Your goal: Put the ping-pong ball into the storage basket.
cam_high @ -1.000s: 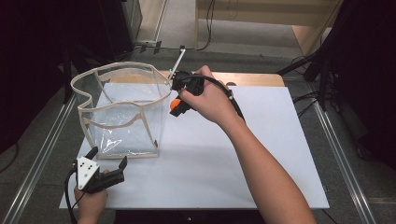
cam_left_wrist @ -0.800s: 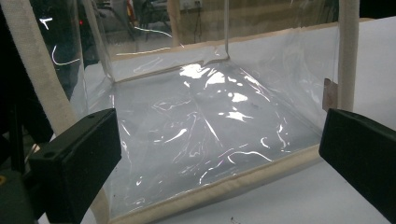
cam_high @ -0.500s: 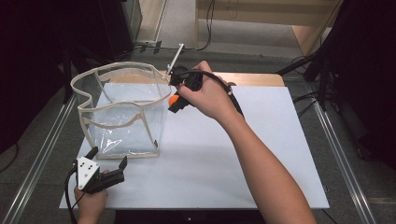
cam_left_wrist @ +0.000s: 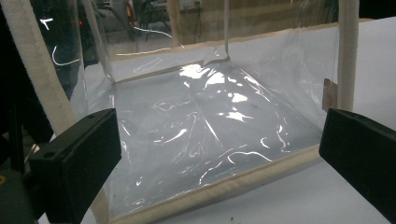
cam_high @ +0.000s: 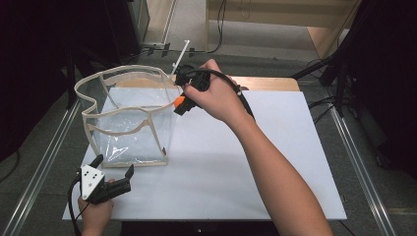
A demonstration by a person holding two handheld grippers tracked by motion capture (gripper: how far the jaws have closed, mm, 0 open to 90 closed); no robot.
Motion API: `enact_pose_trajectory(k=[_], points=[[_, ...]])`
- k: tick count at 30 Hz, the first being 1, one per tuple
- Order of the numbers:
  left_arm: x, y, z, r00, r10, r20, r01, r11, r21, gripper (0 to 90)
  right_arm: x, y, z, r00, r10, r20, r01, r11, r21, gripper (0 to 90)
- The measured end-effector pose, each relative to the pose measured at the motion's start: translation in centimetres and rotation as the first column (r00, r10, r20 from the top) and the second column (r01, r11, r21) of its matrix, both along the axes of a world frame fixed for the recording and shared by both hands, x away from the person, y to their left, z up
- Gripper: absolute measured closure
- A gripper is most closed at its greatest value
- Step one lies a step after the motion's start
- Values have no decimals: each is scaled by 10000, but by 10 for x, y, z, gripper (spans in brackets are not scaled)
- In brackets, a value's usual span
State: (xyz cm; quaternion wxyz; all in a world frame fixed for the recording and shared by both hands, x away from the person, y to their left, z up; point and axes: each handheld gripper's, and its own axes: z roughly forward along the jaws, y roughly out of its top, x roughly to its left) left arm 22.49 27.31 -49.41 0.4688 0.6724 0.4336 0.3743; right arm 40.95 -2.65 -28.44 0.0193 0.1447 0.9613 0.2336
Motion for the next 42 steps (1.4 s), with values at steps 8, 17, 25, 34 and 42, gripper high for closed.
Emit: enact_pose_trajectory(k=[8,17,25,34,42], points=[[0,1,0,10000,-16,-19,16,10000,16,0,1,4,8,10000,39,51,-39,10000,11,475],[0,1,0,10000,-32,-29,32,10000,-2,0,2,9,15,9999,116,118,-116,9999,20,475],[0,1,0,10000,-41,-29,41,10000,1,0,5,13,18,9999,96,141,-97,10000,15,475],[0,1,0,10000,-43,-28,43,10000,1,0,10,18,18,9999,82,91,-82,10000,2,475],[0,1,0,10000,-37,-25,37,10000,-32,0,15,21,17,10000,16,7,-16,10000,52,475]])
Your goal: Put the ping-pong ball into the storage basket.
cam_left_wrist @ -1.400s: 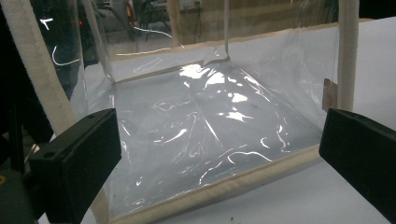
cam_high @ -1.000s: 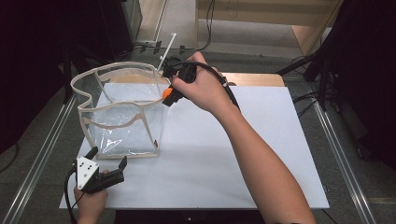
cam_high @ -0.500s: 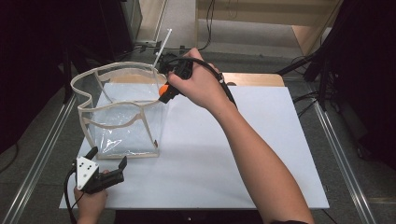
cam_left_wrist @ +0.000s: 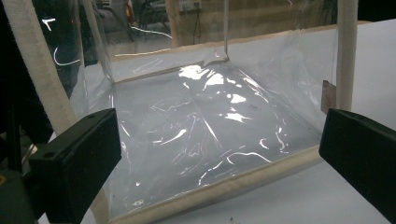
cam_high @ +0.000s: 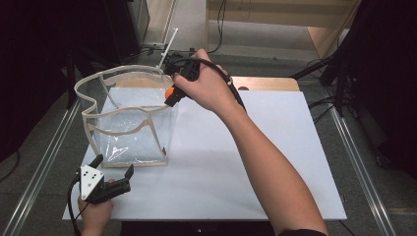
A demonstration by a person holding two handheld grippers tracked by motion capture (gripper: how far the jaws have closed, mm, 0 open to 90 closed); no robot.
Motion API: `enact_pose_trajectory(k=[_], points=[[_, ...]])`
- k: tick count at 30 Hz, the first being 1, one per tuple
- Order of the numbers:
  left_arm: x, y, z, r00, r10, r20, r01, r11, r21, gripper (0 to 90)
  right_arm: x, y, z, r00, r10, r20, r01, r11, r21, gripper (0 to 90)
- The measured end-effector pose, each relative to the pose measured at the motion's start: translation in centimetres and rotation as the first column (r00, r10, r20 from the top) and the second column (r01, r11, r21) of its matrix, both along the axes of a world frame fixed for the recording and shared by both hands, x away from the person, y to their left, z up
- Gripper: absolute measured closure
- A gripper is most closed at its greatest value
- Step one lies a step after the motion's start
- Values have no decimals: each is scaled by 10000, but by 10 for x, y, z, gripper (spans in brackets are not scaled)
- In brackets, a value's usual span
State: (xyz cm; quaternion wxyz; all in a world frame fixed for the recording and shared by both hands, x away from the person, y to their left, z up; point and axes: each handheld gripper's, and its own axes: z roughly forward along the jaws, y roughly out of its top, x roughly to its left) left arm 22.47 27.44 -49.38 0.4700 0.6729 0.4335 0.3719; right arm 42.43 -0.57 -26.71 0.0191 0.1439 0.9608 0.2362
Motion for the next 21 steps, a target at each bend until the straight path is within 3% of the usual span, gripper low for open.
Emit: enact_pose_trajectory(k=[21], points=[[0,0,0,10000,0,-3,0,10000,-22,0,10,12,-3,9993,-364,29,364,9993,-20,475]])
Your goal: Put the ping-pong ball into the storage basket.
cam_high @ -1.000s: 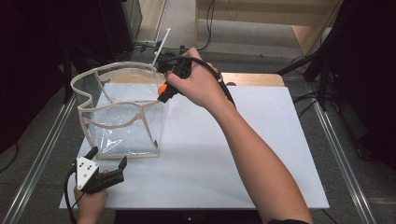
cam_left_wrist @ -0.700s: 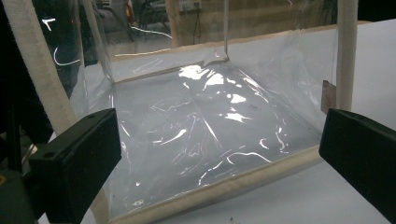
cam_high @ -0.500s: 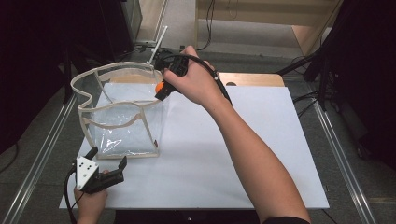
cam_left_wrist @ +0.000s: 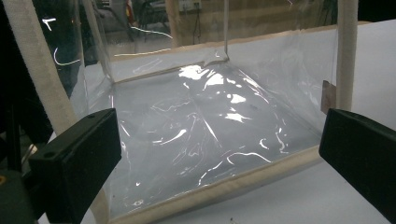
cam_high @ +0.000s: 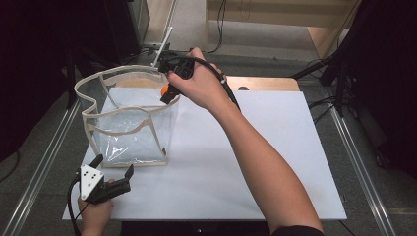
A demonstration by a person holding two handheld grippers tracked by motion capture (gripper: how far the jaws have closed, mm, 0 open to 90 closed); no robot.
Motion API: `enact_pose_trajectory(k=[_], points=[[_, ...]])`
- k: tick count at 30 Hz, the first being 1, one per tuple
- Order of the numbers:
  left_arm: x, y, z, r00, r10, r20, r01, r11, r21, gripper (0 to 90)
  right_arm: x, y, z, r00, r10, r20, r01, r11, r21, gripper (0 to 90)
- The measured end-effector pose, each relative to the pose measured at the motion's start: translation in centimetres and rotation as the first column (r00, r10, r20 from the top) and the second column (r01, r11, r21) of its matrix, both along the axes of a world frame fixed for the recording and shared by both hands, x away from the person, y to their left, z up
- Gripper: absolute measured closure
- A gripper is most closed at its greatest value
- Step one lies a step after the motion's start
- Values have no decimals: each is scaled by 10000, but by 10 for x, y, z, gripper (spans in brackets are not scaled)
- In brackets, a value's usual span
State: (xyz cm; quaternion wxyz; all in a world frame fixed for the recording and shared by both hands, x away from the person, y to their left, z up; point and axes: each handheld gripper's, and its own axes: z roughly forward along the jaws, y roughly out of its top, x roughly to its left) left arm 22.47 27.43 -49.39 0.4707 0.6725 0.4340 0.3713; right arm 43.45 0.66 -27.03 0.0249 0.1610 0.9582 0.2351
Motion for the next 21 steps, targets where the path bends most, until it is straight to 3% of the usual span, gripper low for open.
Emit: enact_pose_trajectory(k=[21], points=[[0,0,0,10000,-21,-13,21,10000,7,0,11,6,-12,9967,-806,73,808,9962,-331,472]])
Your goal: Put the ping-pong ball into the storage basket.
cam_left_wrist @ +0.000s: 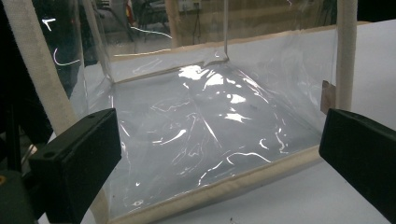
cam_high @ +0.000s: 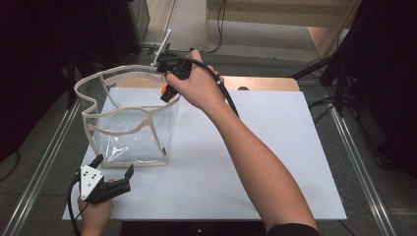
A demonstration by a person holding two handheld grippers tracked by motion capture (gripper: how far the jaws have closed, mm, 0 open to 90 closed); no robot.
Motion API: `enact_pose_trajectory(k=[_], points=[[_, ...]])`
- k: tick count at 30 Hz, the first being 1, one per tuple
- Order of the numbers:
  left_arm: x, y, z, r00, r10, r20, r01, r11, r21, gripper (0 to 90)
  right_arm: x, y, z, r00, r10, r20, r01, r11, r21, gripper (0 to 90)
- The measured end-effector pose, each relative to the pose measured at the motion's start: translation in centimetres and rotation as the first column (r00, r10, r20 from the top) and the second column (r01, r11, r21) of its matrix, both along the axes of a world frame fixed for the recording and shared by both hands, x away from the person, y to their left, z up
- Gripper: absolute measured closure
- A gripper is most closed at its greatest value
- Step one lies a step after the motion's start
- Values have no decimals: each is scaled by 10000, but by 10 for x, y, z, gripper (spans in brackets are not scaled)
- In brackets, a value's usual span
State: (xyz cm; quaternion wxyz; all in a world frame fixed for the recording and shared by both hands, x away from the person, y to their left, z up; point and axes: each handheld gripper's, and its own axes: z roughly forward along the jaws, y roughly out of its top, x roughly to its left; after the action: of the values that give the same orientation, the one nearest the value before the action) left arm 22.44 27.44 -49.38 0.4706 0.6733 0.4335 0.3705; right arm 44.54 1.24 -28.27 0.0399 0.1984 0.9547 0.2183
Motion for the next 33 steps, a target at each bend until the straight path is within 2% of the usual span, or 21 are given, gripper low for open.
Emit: enact_pose_trajectory(k=[4,8,14,16,19,28,31,33], points=[[0,0,0,10000,-9,8,9,10000,20,0,1,-2,-1,9994,-263,223,263,9996,34,367],[0,0,0,10000,-5,6,5,10000,15,0,-2,-5,0,9984,-416,378,414,9991,65,298],[0,0,0,10000,1,28,-1,10000,39,0,-6,-16,-1,9983,-500,314,489,9982,358,222],[0,0,0,10000,7,29,-7,10000,40,0,-8,-20,-2,9983,-454,370,444,9987,261,142],[0,-1,0,10000,-2,38,2,10000,42,0,-12,-25,-5,9970,-513,576,508,9987,106,124],[0,-1,0,10000,8,25,-8,10000,58,0,-19,-43,-8,9980,-488,403,472,9981,391,87],[0,-1,0,10000,14,41,-14,10000,20,0,-23,-45,-10,9983,-495,295,484,9981,387,0],[0,-1,0,10000,16,40,-16,10000,8,0,-26,-46,-13,9980,-504,387,490,9981,371,0]])
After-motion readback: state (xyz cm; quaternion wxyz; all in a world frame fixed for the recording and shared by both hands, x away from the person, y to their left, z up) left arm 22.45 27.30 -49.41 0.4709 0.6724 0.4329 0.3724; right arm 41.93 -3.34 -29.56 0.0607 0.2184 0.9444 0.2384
